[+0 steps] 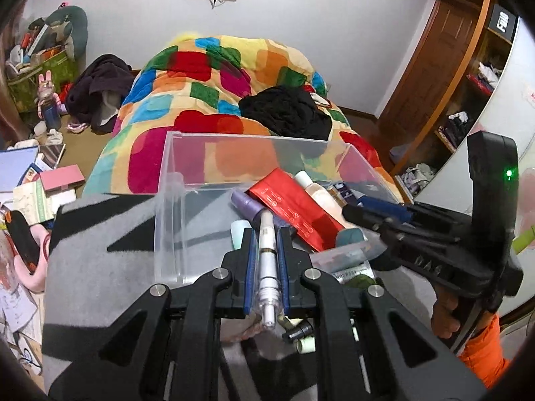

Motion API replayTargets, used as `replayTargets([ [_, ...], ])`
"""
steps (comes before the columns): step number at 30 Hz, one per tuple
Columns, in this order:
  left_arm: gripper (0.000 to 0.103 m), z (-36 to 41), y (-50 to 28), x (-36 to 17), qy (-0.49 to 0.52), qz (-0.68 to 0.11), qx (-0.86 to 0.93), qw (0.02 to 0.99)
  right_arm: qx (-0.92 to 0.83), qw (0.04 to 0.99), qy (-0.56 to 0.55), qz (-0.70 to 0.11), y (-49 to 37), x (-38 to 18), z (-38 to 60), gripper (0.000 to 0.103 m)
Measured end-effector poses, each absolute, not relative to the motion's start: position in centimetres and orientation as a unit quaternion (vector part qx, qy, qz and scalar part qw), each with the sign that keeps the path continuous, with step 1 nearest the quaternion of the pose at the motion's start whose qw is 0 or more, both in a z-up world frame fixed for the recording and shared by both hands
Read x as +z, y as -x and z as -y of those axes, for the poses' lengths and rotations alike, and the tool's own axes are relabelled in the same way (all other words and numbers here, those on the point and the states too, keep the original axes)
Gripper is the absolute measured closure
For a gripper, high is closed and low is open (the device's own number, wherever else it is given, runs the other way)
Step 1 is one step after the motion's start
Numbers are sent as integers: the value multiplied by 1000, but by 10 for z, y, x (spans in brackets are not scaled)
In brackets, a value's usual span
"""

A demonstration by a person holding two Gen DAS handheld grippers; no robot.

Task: Organize objects
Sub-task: 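Carry the Max box and white pen into the clear box and open both tools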

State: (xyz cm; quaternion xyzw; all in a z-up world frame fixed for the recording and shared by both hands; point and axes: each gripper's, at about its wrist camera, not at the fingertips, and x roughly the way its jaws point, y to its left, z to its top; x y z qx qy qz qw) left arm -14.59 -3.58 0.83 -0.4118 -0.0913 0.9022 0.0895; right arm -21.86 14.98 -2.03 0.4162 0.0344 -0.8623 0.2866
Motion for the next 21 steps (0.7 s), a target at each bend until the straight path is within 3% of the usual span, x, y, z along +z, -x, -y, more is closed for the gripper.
replayTargets([
  [6, 89, 31, 155, 5, 421, 78, 900, 85, -861, 285, -417, -62, 218, -27, -139, 78],
  [10, 70, 29, 148, 8, 414, 72, 903, 85, -866, 281, -406, -82, 212, -24, -138, 77],
  [21, 44, 25, 116, 34, 371, 41, 925, 70, -871, 294, -387, -75, 190, -10, -151, 64],
])
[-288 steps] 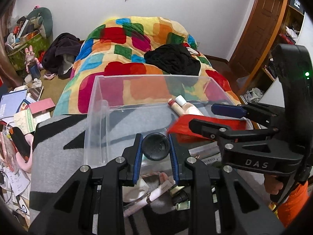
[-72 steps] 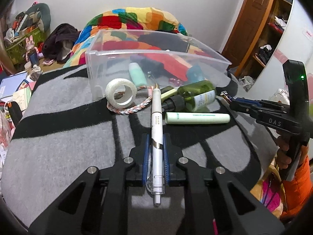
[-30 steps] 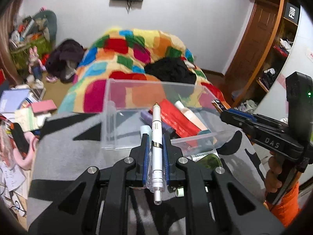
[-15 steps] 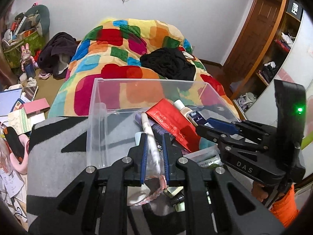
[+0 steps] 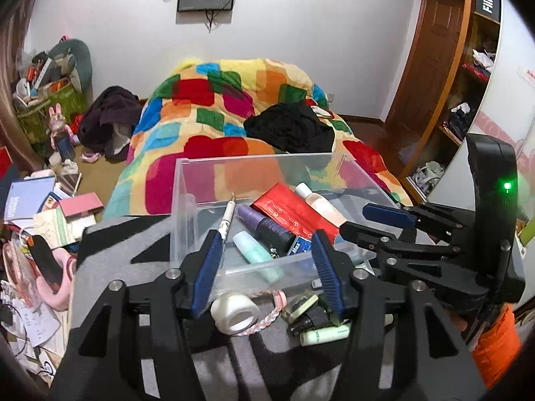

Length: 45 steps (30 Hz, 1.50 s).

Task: Organize objects
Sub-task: 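Carry the Max box and white pen into the clear box and open both tools, then grasp the white-green tube with the right tool while the left tool grasps the white tape roll, then lower the white-green tube and white tape roll into the clear box and release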

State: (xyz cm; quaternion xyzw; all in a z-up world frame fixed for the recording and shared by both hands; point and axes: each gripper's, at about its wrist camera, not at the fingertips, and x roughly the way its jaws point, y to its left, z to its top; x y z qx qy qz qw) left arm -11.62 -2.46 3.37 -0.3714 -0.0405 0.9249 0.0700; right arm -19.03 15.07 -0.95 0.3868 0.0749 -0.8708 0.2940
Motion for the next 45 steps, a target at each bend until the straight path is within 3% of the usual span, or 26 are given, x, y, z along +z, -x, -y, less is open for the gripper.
replayTargets([
  [2, 35, 26, 109, 36, 366, 37, 927, 66, -871, 298, -384, -70, 186, -7, -155, 60],
  [6, 34, 29, 97, 35, 368, 29, 928, 57, -873, 305, -375, -66, 173, -1, -166, 56],
  [10, 24, 38, 87, 22, 381, 24, 923, 43, -872, 314, -371, -60, 163, 0, -179, 51],
  [20, 24, 51, 91, -35, 455, 24, 890, 27, -840, 342, -416, -72, 134, -35, -188, 50],
  [29, 24, 48, 112, -41, 461, 45, 886, 19, -808, 379, -436, -114, 117, -60, -163, 50],
  [33, 24, 47, 117, -48, 474, 58, 879, 20, -802, 377, -444, -132, 121, -70, -154, 63],
  [37, 35, 47, 119, -54, 481, 69, 874, 18, -793, 398, -439, -140, 115, -68, -154, 84],
  [39, 38, 48, 120, -54, 481, 71, 874, 15, -787, 414, -434, -147, 106, -67, -154, 89],
  [44, 61, 48, 117, -54, 477, 75, 876, 17, -783, 429, -426, -145, 91, -66, -156, 89],
  [45, 61, 47, 114, -53, 475, 73, 877, 17, -783, 431, -426, -139, 89, -66, -158, 89],
])
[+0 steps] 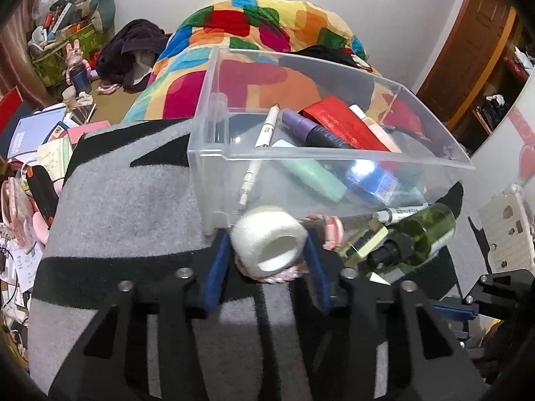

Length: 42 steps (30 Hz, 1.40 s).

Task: Organize objects
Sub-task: 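Lower the white-green tube and white tape roll into the clear box and release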

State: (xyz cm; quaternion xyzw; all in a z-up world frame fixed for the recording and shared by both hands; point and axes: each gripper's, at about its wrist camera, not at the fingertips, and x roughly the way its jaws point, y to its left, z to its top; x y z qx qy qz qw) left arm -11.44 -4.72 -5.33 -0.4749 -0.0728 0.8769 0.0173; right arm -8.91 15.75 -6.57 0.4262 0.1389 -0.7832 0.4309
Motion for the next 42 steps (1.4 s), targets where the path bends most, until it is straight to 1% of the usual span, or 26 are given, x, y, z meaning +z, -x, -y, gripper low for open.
replayTargets([
  [4, 61, 42, 103, -47, 455, 54, 889, 13, -789, 434, -417, -122, 84, -58, -163, 89],
  [12, 61, 38, 79, -32, 416, 77, 906, 34, -815, 424, -385, -86, 82, -32, -175, 89],
  [24, 61, 22, 77, 17, 355, 55, 932, 51, -860, 362, -359, -29, 132, 4, -187, 89],
  [28, 61, 21, 85, 29, 342, 58, 937, 54, -868, 349, -352, -13, 145, 14, -191, 89],
  [34, 61, 23, 102, 37, 333, 61, 939, 51, -877, 326, -353, -14, 167, 18, -182, 89],
  [42, 61, 32, 147, 20, 372, 80, 924, 44, -873, 304, -381, -18, 206, 4, -163, 89],
])
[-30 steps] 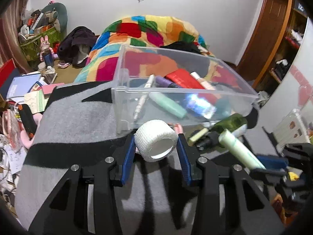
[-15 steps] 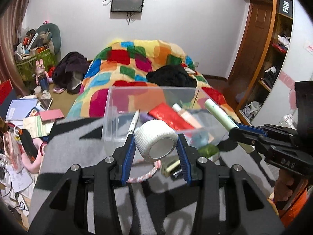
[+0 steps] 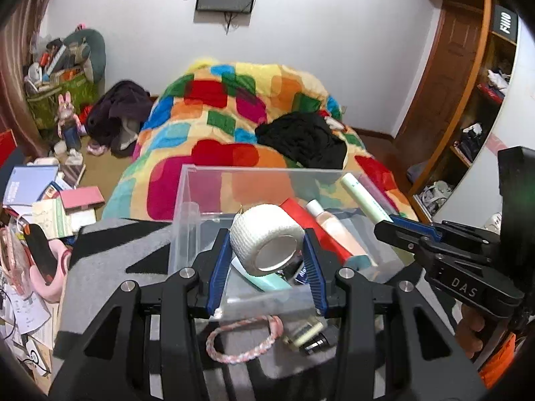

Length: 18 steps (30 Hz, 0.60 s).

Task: Organize objects
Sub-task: 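Lower the white-green tube and white tape roll into the clear box and release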

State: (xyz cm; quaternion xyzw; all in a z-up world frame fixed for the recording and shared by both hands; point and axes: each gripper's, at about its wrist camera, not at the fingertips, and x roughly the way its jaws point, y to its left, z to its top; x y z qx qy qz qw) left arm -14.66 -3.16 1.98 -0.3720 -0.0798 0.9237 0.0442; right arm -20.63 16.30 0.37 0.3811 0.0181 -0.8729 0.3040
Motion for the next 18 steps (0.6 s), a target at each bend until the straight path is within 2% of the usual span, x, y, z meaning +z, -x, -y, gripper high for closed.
replayTargets([
  [12, 60, 40, 171, -12, 419, 87, 903, 37, -851, 311, -421, -45, 231, -23, -135, 89],
  [18, 53, 39, 165, -6, 414, 92, 904, 48, -851, 316, -416, -53, 224, -20, -136, 88],
])
